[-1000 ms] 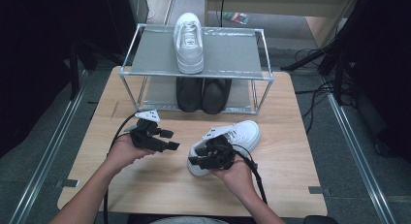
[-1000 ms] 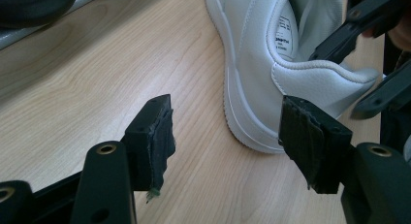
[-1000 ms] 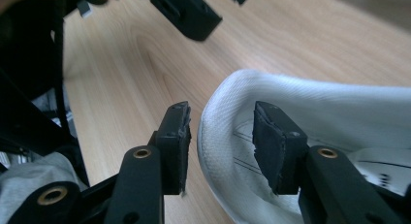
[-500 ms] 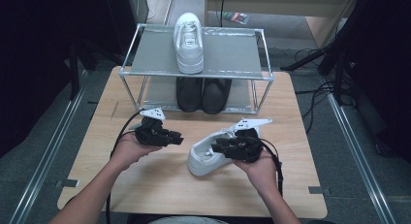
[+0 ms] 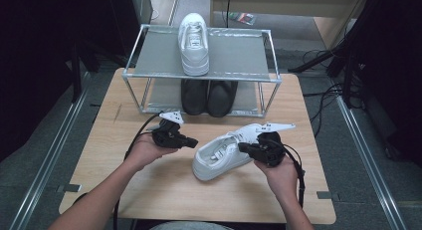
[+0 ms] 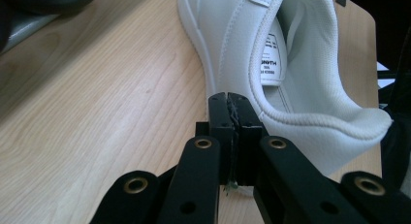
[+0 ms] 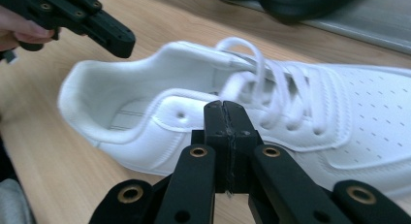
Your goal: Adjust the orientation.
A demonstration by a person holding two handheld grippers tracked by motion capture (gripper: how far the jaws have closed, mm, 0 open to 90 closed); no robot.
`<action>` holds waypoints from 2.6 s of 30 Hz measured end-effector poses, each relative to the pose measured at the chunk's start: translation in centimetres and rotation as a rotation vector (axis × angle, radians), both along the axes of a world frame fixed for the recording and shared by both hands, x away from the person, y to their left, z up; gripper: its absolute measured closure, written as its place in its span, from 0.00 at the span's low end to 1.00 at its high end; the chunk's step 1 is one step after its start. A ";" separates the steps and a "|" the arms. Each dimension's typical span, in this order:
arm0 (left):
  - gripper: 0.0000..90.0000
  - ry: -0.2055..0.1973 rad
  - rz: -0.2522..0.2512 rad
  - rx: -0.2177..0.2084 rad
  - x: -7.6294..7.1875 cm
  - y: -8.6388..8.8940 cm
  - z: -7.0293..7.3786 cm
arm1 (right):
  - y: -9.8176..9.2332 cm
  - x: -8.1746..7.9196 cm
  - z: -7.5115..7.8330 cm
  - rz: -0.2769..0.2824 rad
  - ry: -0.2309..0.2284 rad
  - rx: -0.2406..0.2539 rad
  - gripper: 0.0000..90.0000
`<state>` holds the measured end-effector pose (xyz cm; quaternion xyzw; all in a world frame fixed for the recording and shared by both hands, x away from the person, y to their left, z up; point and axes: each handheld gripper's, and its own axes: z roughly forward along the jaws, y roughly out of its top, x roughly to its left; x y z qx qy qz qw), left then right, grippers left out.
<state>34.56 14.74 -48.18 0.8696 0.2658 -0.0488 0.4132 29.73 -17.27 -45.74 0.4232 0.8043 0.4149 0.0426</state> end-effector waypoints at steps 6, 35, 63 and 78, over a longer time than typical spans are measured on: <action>1.00 0.022 -0.026 0.010 0.0 -1.1 -0.4 | -0.4 0.3 -0.7 -0.036 0.001 -0.023 1.00; 1.00 0.064 -0.066 0.002 -3.4 -1.5 -0.6 | 0.7 1.7 -2.6 -0.021 0.048 0.004 1.00; 0.99 0.055 -0.184 0.011 -6.8 -4.3 -0.6 | 0.8 2.2 -1.8 -0.007 0.057 0.025 0.98; 1.00 0.041 -0.232 -0.015 -6.7 -8.6 -0.8 | -2.0 -1.2 -0.1 -0.045 -0.063 0.042 0.80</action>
